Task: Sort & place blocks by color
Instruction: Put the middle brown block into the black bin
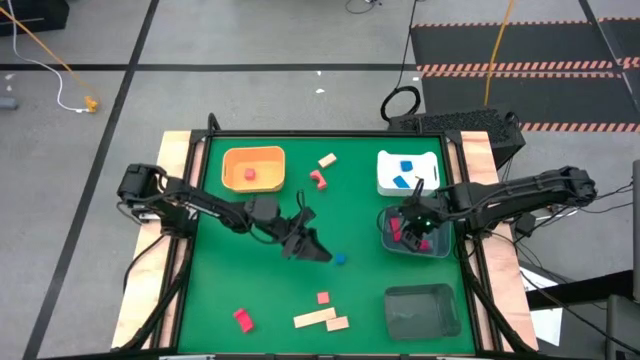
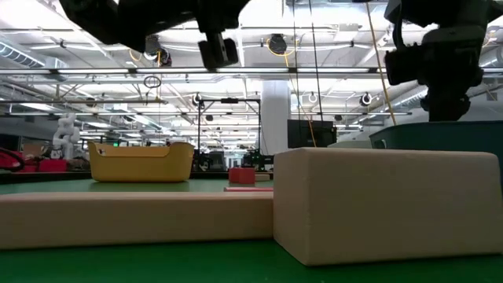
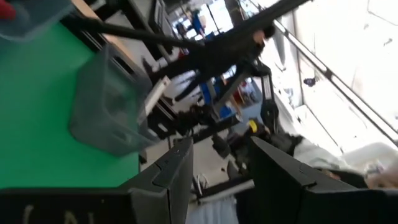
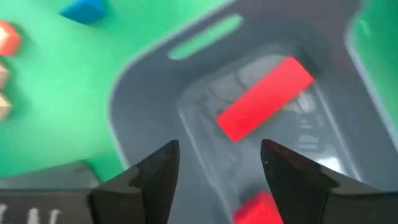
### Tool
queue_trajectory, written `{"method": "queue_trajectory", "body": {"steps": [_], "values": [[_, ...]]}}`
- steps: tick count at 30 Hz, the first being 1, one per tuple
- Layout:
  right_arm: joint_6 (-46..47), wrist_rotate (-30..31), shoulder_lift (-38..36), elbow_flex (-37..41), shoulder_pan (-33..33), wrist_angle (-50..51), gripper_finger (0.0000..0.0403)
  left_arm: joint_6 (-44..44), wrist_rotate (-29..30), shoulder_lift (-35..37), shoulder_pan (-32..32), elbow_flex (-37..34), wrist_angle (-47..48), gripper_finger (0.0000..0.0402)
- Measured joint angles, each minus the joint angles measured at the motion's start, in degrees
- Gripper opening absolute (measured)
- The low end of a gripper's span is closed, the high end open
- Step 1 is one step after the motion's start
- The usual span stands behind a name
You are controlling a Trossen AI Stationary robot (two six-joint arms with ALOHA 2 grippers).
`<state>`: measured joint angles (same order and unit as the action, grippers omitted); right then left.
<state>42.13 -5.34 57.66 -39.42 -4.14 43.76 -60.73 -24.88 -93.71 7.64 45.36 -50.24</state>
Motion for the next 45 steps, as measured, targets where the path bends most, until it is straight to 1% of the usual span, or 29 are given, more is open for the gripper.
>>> {"method": "queue_trajectory", "body": {"steps": [3,6,9,11,14,19,21,25,28,30,32,34,36,38,40,42,45], "values": [[0.9,-2.5,-0.4,-0.1,-0.1,-3.0,0.0222,3.0,1.0,0.0,3.2,0.0,0.6,0.0154],[2.3,-5.8,-1.1,-0.2,-0.1,-7.2,0.0217,7.8,4.5,-0.1,6.6,0.0,4.7,0.0154],[3.6,-8.5,-1.2,-0.2,-0.1,-11.5,0.0213,12.6,8.5,-0.1,9.2,0.0,10.0,0.0154],[3.7,-9.8,-1.2,-0.2,-0.4,-14.1,0.0213,15.0,10.7,-0.1,10.7,0.0,15.1,0.0154],[3.7,-10.0,-1.2,-0.2,-1.7,-18.7,0.0213,17.3,13.3,-0.1,13.3,0.0,20.9,0.0154],[3.7,-9.9,-1.2,-0.2,-5.0,-25.9,0.0213,17.5,17.2,-0.1,19.3,0.0,26.5,0.0154],[3.9,-9.8,-1.2,-0.2,-6.4,-28.1,0.0213,14.8,19.1,-0.1,21.7,0.0,28.0,0.0154],[6.3,-7.9,-1.2,-0.2,-9.2,-30.7,0.0212,10.4,20.3,-0.1,26.7,0.0,29.9,0.0154],[7.6,-6.0,-1.2,-0.2,-11.2,-31.4,0.0212,9.4,21.6,-0.1,29.9,0.0,32.0,0.0154],[8.5,-3.7,-1.2,-0.2,-12.4,-32.0,0.0212,9.7,23.1,-0.1,31.5,1.0,34.9,0.0154],[9.6,-1.9,-1.2,-0.2,-13.4,-32.2,0.0212,12.2,23.5,-0.1,32.3,3.5,40.8,0.0154],[11.2,-0.1,-1.2,-0.2,-14.3,-32.7,0.0212,16.8,23.8,-0.1,32.7,7.0,48.3,0.0154],[12.9,1.9,-1.2,-0.2,-15.1,-32.8,0.0212,21.8,25.4,-0.1,33.0,10.6,55.8,0.0154],[14.0,3.8,-1.2,-0.2,-15.8,-33.2,0.0212,26.2,27.7,-0.1,33.0,13.5,60.9,0.0154],[14.6,4.8,-1.2,-0.2,-16.1,-33.3,0.0212,28.9,31.0,-0.1,33.0,15.1,62.6,0.0154],[15.4,6.3,-1.2,-0.2,-16.4,-33.3,0.0212,29.9,33.7,-0.1,32.9,15.6,62.3,0.0154],[16.4,8.0,-1.2,-0.2,-16.7,-33.3,0.0212,29.7,34.9,-1.6,33.0,16.0,61.9,0.0154]]}}
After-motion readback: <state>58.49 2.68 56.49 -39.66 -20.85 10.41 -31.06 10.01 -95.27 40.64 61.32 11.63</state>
